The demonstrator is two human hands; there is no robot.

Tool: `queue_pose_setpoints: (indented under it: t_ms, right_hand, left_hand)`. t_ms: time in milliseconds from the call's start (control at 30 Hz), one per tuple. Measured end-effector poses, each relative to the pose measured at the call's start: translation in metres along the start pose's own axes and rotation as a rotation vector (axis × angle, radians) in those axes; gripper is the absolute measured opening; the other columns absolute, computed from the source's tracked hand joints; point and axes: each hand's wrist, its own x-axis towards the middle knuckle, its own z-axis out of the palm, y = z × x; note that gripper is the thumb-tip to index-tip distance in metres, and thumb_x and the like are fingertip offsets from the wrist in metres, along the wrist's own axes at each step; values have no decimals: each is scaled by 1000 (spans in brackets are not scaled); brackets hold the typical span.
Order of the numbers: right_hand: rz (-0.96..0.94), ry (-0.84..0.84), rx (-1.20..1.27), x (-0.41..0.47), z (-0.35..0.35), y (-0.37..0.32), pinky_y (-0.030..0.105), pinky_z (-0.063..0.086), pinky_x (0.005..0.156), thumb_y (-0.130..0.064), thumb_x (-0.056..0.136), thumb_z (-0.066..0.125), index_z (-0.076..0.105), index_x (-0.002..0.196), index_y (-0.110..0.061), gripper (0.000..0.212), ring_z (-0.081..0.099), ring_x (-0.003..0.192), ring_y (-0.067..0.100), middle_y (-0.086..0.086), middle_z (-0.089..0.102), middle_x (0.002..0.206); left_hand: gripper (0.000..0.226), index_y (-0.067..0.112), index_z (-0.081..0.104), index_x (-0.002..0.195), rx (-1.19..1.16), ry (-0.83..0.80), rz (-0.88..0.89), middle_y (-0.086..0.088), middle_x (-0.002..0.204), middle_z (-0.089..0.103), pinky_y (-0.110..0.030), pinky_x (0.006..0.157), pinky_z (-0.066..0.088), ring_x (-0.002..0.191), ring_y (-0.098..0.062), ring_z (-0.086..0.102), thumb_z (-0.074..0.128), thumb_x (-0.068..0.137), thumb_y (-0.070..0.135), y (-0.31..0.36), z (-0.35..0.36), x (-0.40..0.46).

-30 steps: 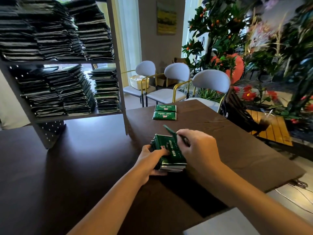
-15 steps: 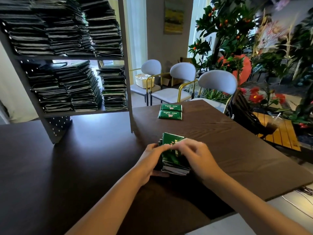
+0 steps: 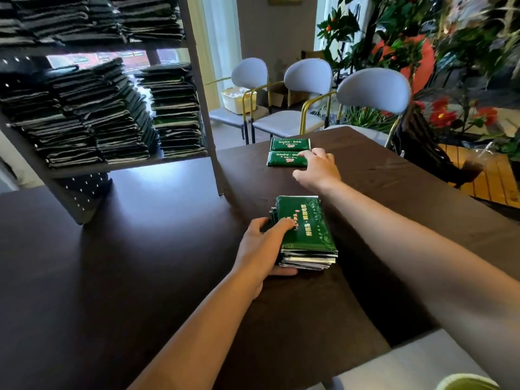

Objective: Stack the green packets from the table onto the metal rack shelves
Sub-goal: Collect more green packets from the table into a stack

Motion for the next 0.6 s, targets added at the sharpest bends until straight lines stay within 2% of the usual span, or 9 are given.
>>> queue_pose_setpoints:
  t_ms: [100, 167, 200, 267, 300, 367, 433, 467, 600]
  right_hand:
    - [-81, -118, -195, 28, 8, -2, 53, 22, 119, -42, 90, 58, 35, 153, -29, 68, 8, 153, 30, 5, 16, 166]
    - [-62, -196, -231, 41, 14, 0, 55, 18, 121, -48, 92, 55, 30, 156, -29, 71, 3, 155, 29, 4, 12, 168]
    - [-44, -209, -226, 43, 18, 2, 54, 18, 121, -51, 94, 52, 29, 157, -28, 71, 7, 155, 29, 3, 16, 168]
    - [-34, -156, -213, 40, 28, 6, 50, 25, 120, -57, 97, 46, 37, 154, -22, 67, 23, 151, 29, 5, 33, 162]
    - [-43, -95, -212, 36, 30, 8, 47, 32, 115, -56, 98, 45, 44, 149, -19, 63, 36, 144, 30, 8, 45, 154]
    - [-99, 46, -254, 23, 29, 7, 42, 45, 95, -43, 102, 47, 57, 133, -10, 47, 57, 121, 35, 15, 65, 127]
    - [-193, 112, -358, 11, 23, 4, 38, 44, 74, -22, 102, 46, 63, 116, -4, 27, 64, 101, 37, 18, 70, 108]
    - [-234, 116, -407, 6, 20, 3, 36, 41, 69, -13, 100, 46, 64, 109, -3, 22, 65, 95, 38, 19, 71, 103]
    - [-296, 98, -543, -14, 6, 5, 33, 40, 65, -7, 96, 52, 67, 98, -5, 16, 69, 90, 37, 16, 73, 94]
  left_hand:
    - [49, 24, 51, 135, -23, 2, 1, -3, 103, 71, -37, 62, 62, 76, -13, 76, 69, 92, 38, -3, 0, 1]
    - [53, 24, 49, 138, -28, 4, 2, -3, 102, 71, -36, 61, 62, 76, -14, 76, 70, 91, 38, -4, 0, 3]
    - [55, 24, 48, 139, -25, 4, 1, -4, 103, 71, -36, 60, 62, 76, -14, 76, 70, 91, 39, -4, 0, 4]
    - [56, 23, 47, 140, -24, 6, -3, -4, 105, 71, -35, 58, 61, 76, -14, 76, 70, 91, 38, -4, 0, 5]
    - [55, 23, 48, 139, -27, 2, -6, -4, 105, 71, -35, 58, 61, 76, -15, 76, 70, 91, 37, -4, 0, 4]
    - [54, 23, 49, 139, -27, -6, -8, -4, 105, 71, -36, 58, 61, 77, -16, 76, 70, 91, 37, -4, 0, 4]
    - [55, 23, 49, 139, -24, -7, -7, -4, 105, 71, -37, 61, 62, 76, -15, 76, 70, 91, 37, -3, -1, 4]
    - [55, 23, 49, 139, -25, -7, -8, -4, 105, 70, -38, 62, 62, 76, -14, 76, 70, 91, 37, -4, 0, 4]
    - [53, 22, 49, 138, -19, -5, 3, -3, 103, 70, -36, 60, 62, 75, -13, 76, 70, 91, 38, -2, 1, -1]
